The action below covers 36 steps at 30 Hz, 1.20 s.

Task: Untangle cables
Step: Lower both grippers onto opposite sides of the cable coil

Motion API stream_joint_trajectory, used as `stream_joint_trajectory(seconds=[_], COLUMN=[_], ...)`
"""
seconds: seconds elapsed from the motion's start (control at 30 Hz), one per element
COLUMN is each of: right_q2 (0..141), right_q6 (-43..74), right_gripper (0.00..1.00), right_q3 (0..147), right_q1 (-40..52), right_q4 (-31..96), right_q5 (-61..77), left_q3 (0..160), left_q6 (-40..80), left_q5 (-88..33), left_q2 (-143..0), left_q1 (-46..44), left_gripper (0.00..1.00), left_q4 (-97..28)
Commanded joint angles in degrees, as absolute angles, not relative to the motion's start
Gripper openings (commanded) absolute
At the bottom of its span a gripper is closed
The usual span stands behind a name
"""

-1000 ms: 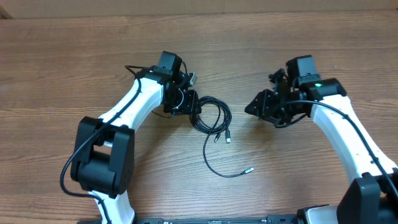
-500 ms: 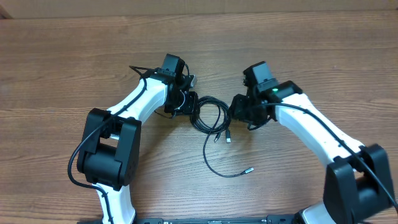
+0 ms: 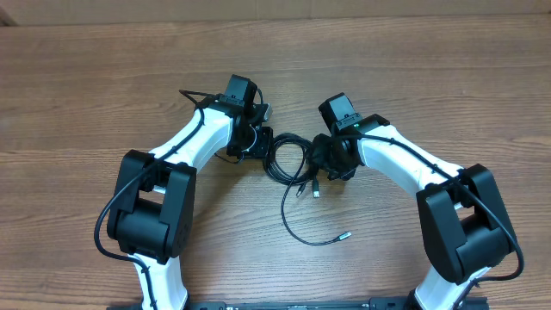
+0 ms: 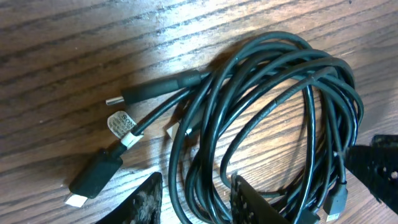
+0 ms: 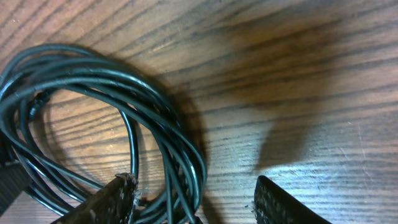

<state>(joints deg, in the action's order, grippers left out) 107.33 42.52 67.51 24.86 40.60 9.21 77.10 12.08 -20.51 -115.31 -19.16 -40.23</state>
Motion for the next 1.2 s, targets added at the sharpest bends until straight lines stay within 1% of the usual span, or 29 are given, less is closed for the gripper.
stream_joint_trajectory(seconds=[0.0, 0.1, 0.17, 0.23, 0.3, 0.37, 0.5, 0.53, 0.67, 0.8, 0.9, 0.93, 1.03, 1.17], right_q2=[107.4, 107.5, 107.5, 107.5, 107.5, 107.5, 107.5, 107.5, 107.5, 107.5, 107.5, 107.5, 107.5, 107.5], right_q6=[43.7, 43.7, 43.7, 43.7, 43.7, 43.7, 43.7, 43.7, 43.7, 43.2, 43.2, 43.3, 43.3, 43.3], right_gripper=[0.6, 0.6, 0.6, 0.61, 0.65, 0.66, 0.68, 0.72, 0.78, 0.84, 0.88, 0.89, 0.9, 0.91], right_q3=[68.6, 68.2, 67.5, 66.0, 64.4, 63.8, 63.8, 63.8, 63.8, 63.8, 63.8, 63.8, 63.8, 63.8], right_q1=[25.2, 25.2, 25.2, 25.2, 25.2, 25.2, 25.2, 25.2, 25.2, 25.2, 25.2, 25.2, 25.2, 25.2], right_q4=[39.9, 39.9, 39.9, 39.2, 37.1, 36.0, 35.8, 35.8, 36.1, 36.1, 36.1, 36.1, 36.2, 36.5], right_q5=[8.2, 8.1, 7.9, 6.5, 6.5, 7.2, 7.2, 7.2, 7.1, 7.1, 7.1, 7.1, 7.1, 7.1], left_q3=[76.9, 76.8, 76.3, 75.4, 74.5, 73.9, 73.0, 72.6, 70.4, 69.5, 69.5, 69.5, 69.5, 69.5], left_q6=[12.3, 12.2, 12.3, 12.3, 12.6, 12.9, 12.9, 12.9, 13.3, 15.6, 15.9, 15.9, 15.9, 15.9], left_q5=[-19.9, -19.3, -18.1, -17.3, -17.4, -17.4, -17.4, -17.3, -17.4, -17.4, -17.4, -17.4, -17.4, -17.4], left_q2=[-116.0, -116.0, -116.0, -116.0, -116.0, -116.0, -116.0, -116.0, -116.0, -116.0, -116.0, -116.0, -116.0, -116.0], left_q1=[-19.6, -19.6, -19.6, -19.6, -19.6, -19.6, -19.6, -19.6, -19.6, -19.6, -19.5, -19.5, -19.6, -19.6], left_gripper=[0.37, 0.34, 0.33, 0.35, 0.36, 0.36, 0.36, 0.36, 0.38, 0.42, 0.5, 0.51, 0.5, 0.46], left_q4=[-40.4, -40.8, -40.9, -40.8, -40.5, -40.5, -40.6, -40.5, -39.0, -38.5, -38.2, -38.2, -38.1, -38.2])
